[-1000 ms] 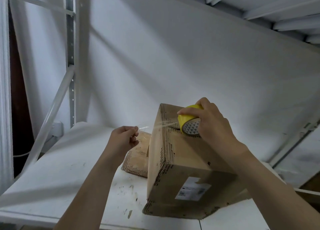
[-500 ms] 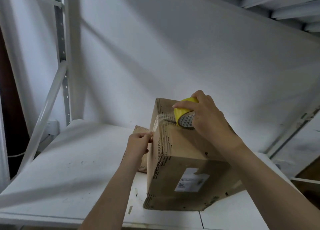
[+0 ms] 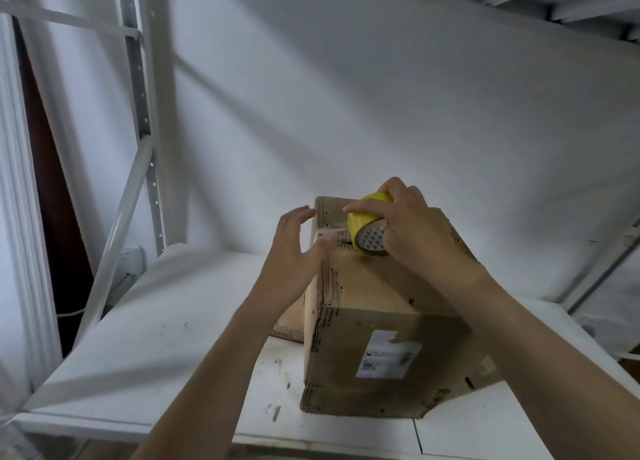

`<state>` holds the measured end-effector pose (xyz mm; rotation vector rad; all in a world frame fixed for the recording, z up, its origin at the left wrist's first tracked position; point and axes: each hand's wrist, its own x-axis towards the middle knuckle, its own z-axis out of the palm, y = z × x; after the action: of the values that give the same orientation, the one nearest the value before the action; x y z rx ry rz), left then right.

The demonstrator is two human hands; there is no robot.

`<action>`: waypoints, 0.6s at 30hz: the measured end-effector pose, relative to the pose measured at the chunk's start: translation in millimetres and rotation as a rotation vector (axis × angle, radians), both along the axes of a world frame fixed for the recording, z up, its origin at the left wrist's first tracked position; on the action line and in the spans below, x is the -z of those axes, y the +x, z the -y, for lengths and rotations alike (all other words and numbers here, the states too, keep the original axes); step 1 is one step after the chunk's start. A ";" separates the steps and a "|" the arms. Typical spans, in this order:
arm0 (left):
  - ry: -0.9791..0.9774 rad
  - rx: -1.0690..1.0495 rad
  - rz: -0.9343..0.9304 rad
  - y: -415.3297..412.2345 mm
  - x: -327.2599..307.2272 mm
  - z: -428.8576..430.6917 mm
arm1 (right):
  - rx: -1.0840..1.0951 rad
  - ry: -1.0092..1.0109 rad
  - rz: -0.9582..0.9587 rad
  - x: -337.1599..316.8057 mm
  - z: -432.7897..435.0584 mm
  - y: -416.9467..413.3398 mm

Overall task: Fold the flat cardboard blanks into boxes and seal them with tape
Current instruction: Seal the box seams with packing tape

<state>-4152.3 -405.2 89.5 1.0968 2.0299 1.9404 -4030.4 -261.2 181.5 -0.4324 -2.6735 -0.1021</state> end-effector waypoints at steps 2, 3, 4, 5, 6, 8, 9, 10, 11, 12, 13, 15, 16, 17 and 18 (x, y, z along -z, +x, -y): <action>-0.175 0.167 -0.168 11.7 -17.4 -2.6 | -0.025 -0.009 0.039 -3.9 -5.7 1.6; -0.304 0.221 -0.245 17.6 -22.0 -3.9 | -0.042 -0.018 0.054 -5.6 -10.1 3.4; -0.423 0.240 -0.315 21.4 -22.3 -5.8 | -0.065 -0.027 0.059 -6.5 -15.4 5.8; -0.508 0.233 -0.365 24.0 -21.8 -7.4 | -0.097 -0.052 0.060 -5.9 -22.5 7.9; -0.563 0.215 -0.384 25.2 -21.5 -8.0 | -0.144 -0.108 0.051 -5.0 -29.5 10.4; -0.656 0.186 -0.395 25.1 -23.4 -6.3 | -0.257 -0.256 0.022 -1.2 -41.1 14.8; -0.716 0.171 -0.421 24.2 -25.0 -5.5 | -0.307 -0.301 0.014 0.7 -45.3 17.0; -0.777 0.154 -0.453 23.8 -27.5 -4.5 | -0.347 -0.321 0.011 1.8 -48.5 19.0; -0.829 0.138 -0.481 22.8 -29.3 -4.3 | -0.378 -0.328 0.008 2.4 -52.0 20.6; -0.870 0.123 -0.499 21.7 -30.9 -4.5 | -0.402 -0.331 0.005 2.0 -54.7 21.7; -0.898 0.110 -0.507 19.9 -32.0 -4.9 | -0.413 -0.337 0.003 1.8 -57.9 21.3; -0.931 0.091 -0.510 15.9 -32.1 -6.8 | -0.417 -0.381 -0.002 1.1 -61.4 16.3; -0.949 0.087 -0.513 14.2 -31.2 -8.3 | -0.419 -0.406 -0.002 1.0 -61.2 11.8; -0.967 0.085 -0.520 13.2 -30.5 -9.9 | -0.428 -0.411 -0.002 0.1 -59.5 6.9; -0.986 0.083 -0.527 13.3 -31.0 -11.2 | -0.437 -0.389 0.004 -2.1 -58.0 2.3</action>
<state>-4139.0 -394.0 120.5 1.3896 2.6041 0.4083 -4028.1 -203.2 183.6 0.0483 -2.7212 0.5520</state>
